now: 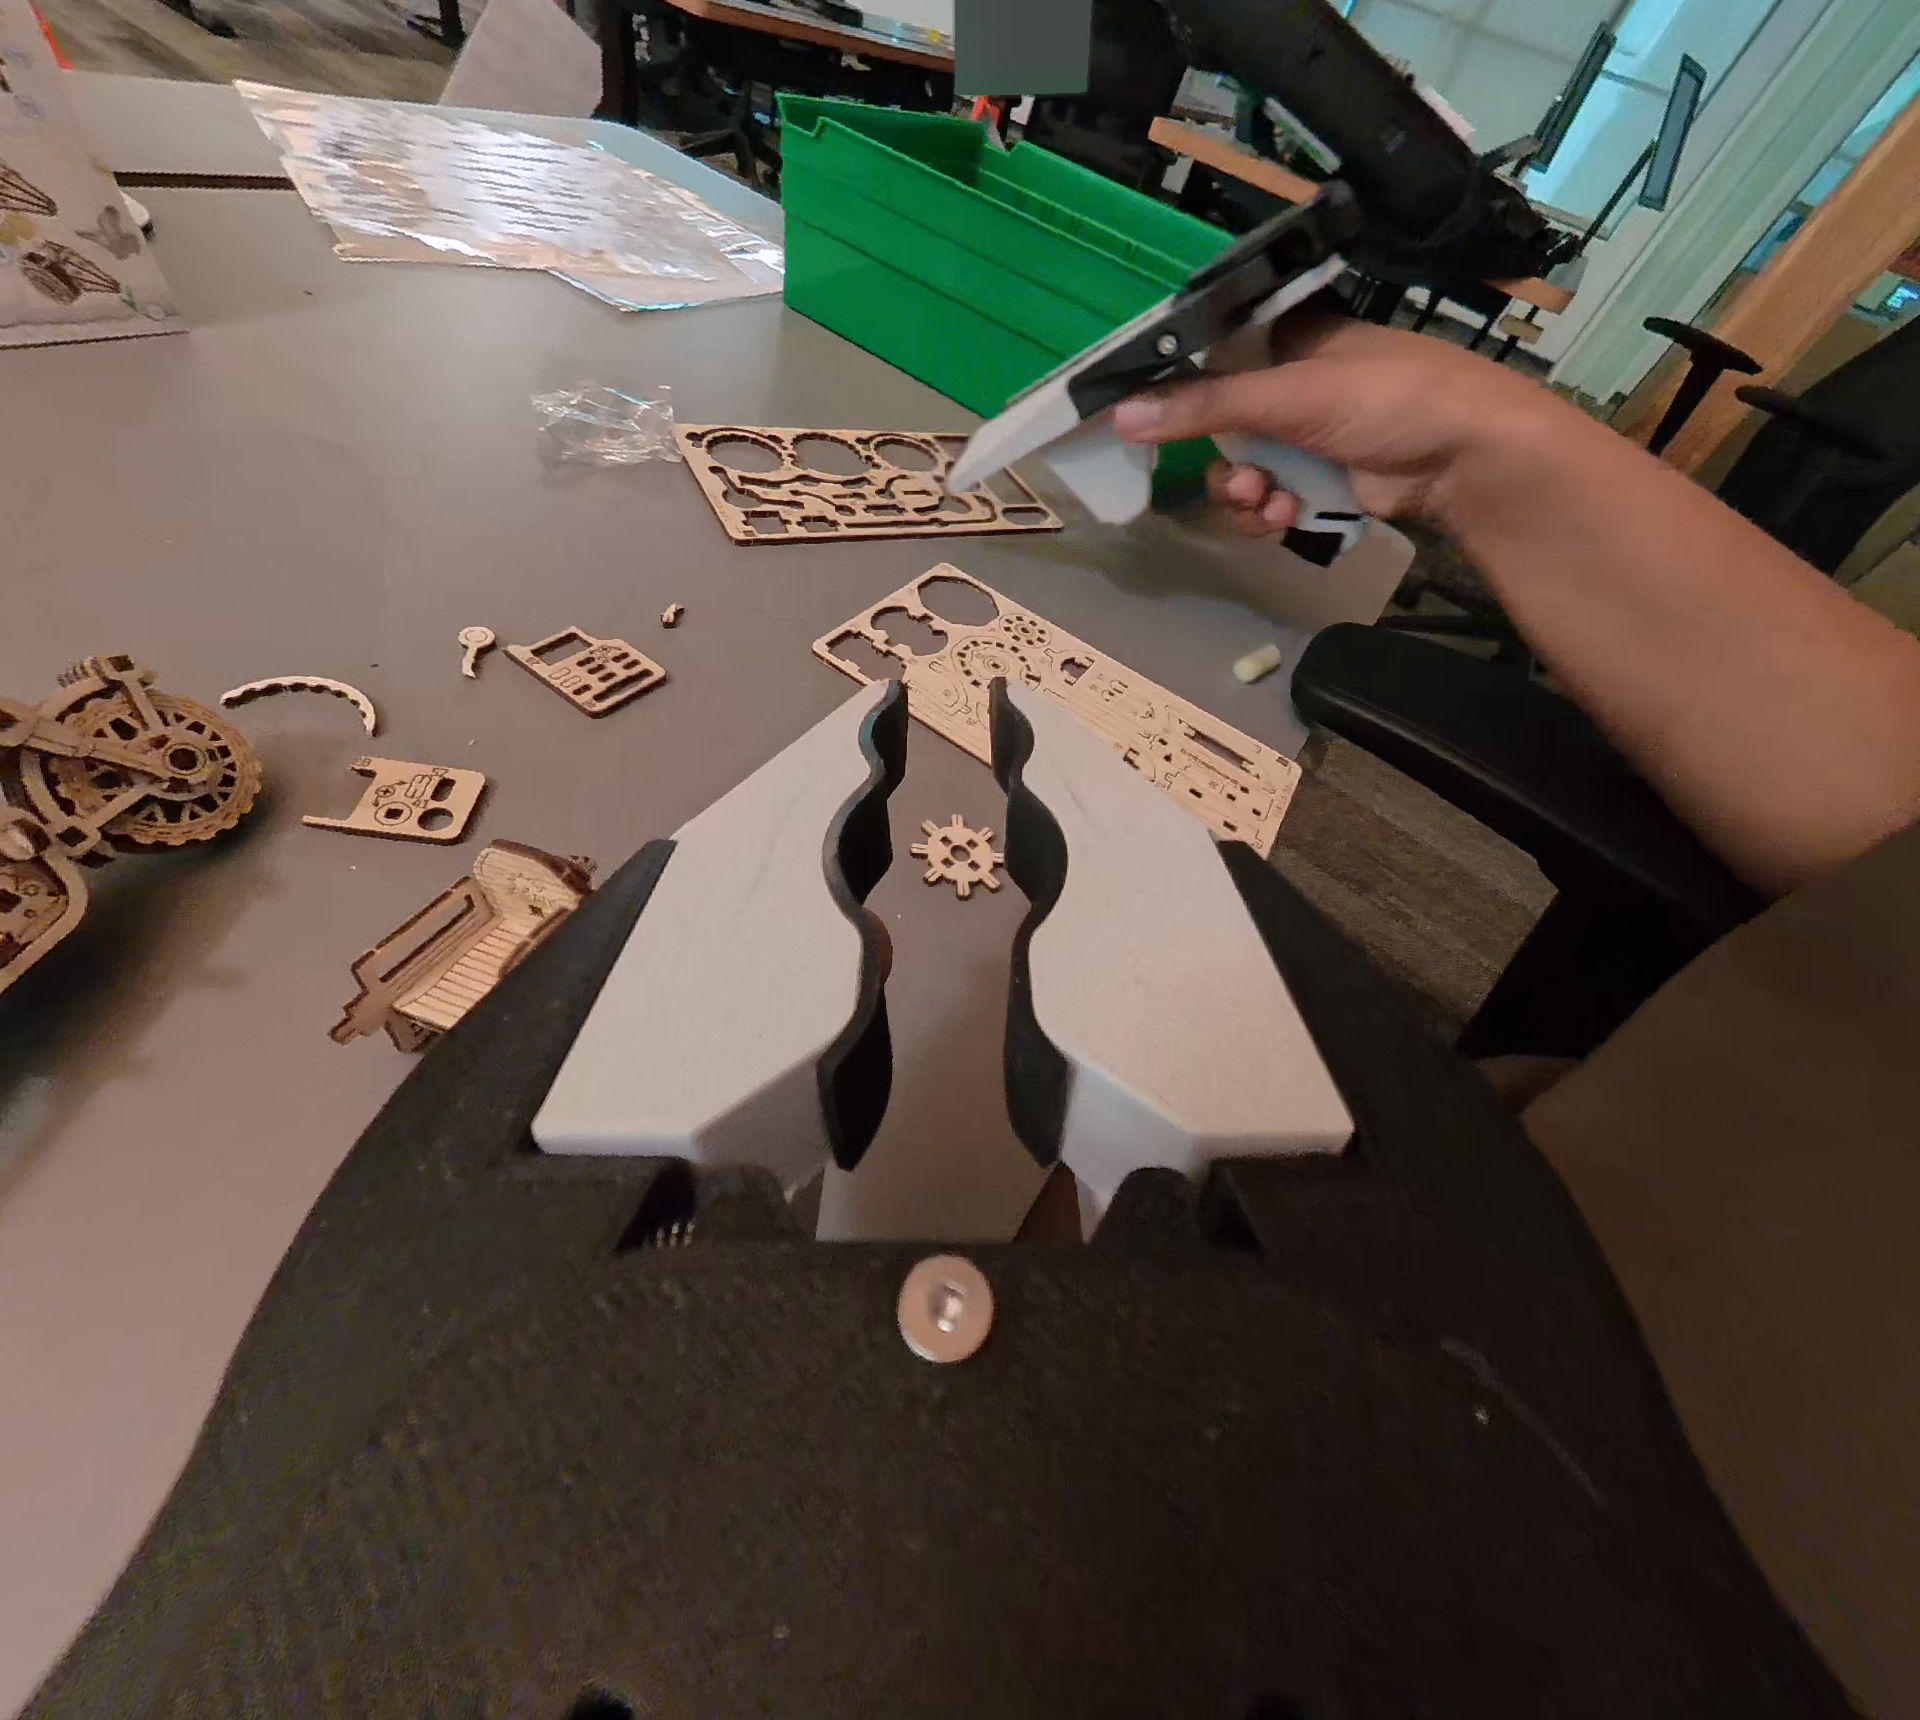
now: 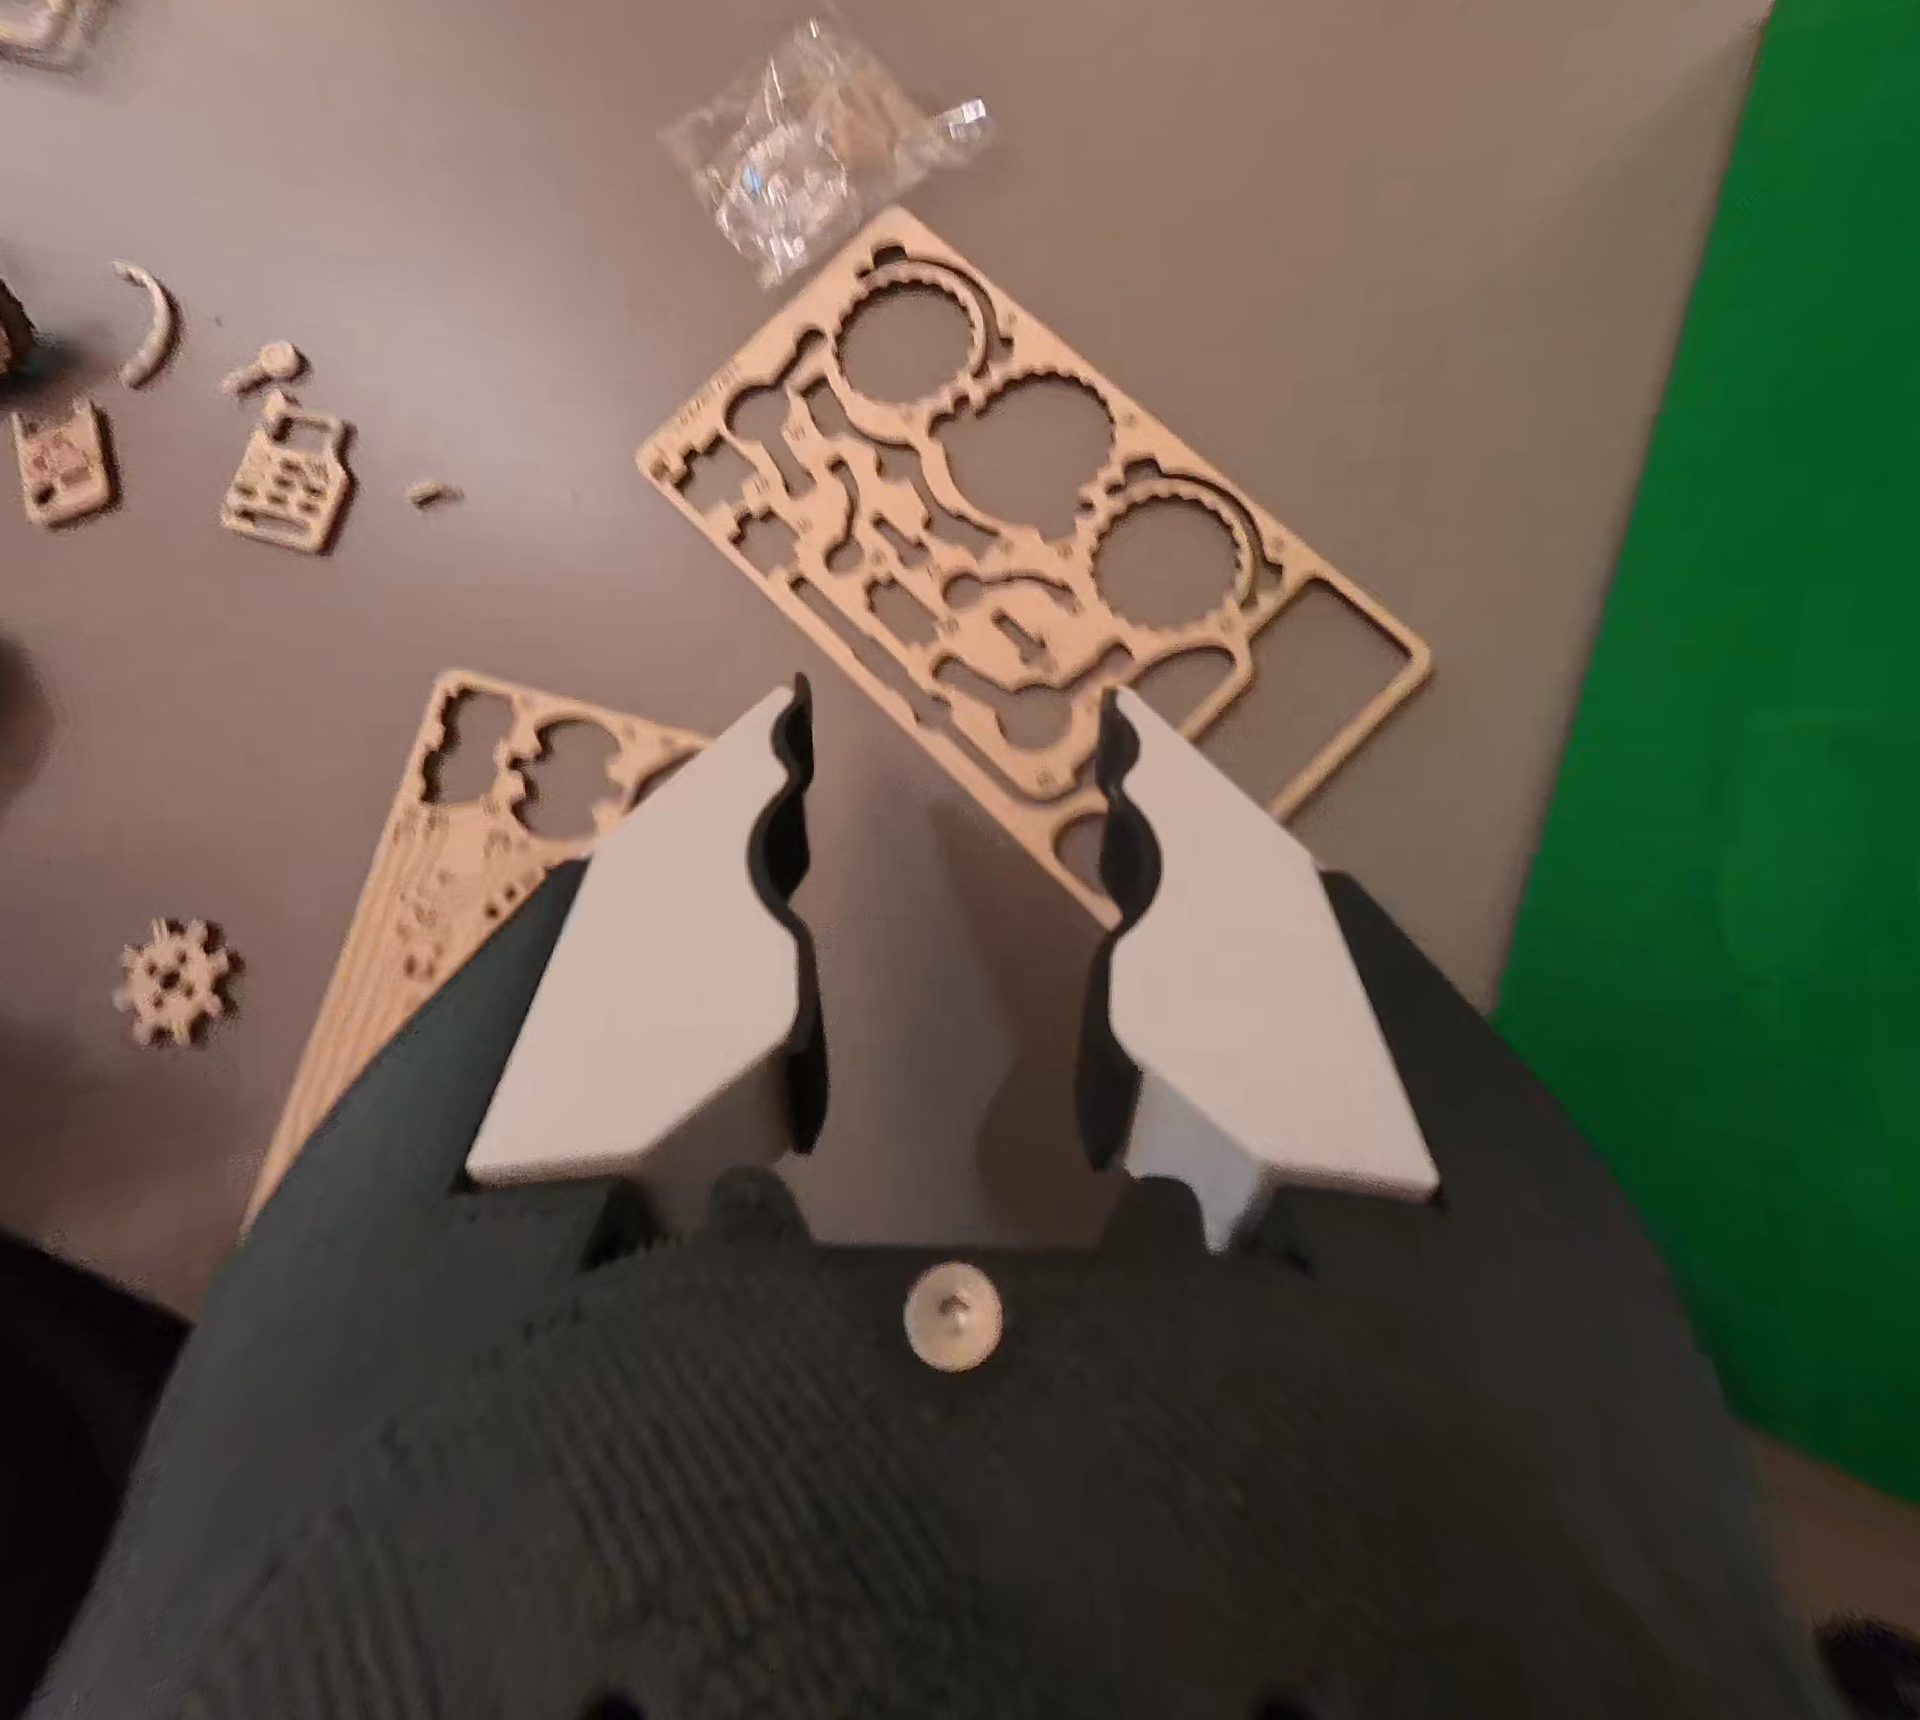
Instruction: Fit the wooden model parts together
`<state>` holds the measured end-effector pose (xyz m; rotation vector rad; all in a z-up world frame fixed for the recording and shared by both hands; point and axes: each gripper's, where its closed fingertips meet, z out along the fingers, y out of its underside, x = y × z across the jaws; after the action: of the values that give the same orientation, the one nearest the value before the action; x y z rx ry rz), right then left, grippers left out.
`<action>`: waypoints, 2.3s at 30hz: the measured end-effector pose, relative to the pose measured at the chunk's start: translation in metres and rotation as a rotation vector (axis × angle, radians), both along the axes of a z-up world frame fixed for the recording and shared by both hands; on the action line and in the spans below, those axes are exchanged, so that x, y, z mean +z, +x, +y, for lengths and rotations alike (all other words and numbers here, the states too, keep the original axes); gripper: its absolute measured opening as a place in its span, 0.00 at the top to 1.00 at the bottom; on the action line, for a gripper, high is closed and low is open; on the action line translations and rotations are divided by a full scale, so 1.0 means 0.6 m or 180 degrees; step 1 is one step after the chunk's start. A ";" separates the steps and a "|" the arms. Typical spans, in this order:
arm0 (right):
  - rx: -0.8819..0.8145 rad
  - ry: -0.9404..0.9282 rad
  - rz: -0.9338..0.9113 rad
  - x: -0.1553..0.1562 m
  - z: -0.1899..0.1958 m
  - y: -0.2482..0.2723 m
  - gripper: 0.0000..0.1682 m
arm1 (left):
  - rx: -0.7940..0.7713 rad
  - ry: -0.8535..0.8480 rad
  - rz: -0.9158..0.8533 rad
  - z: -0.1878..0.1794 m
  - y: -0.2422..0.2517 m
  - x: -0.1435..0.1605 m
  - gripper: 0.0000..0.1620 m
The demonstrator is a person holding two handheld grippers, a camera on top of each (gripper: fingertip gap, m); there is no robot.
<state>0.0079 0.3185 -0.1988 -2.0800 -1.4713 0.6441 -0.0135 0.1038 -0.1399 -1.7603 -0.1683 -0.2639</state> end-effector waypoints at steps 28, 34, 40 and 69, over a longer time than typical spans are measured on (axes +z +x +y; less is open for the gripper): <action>-0.0174 0.0891 0.0242 0.005 0.049 -0.123 0.83 | -0.0022 0.0017 0.0263 -0.003 0.022 0.000 0.94; 0.0489 0.0542 0.0144 -0.027 -0.015 -0.109 0.71 | -0.0062 0.0031 0.0091 -0.006 0.022 0.001 0.93; 0.0264 0.0333 0.0145 -0.035 0.001 -0.130 0.75 | -0.0071 0.0029 0.0092 -0.003 0.023 0.001 0.93; 0.1289 0.0497 0.0400 0.010 -0.113 -0.241 1.00 | -0.0071 0.0021 0.0086 0.001 0.021 -0.003 0.94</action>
<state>-0.1364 0.2508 -0.1928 -1.6063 -1.8219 0.7666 -0.0009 0.1046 -0.1418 -1.7592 -0.1284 -0.2565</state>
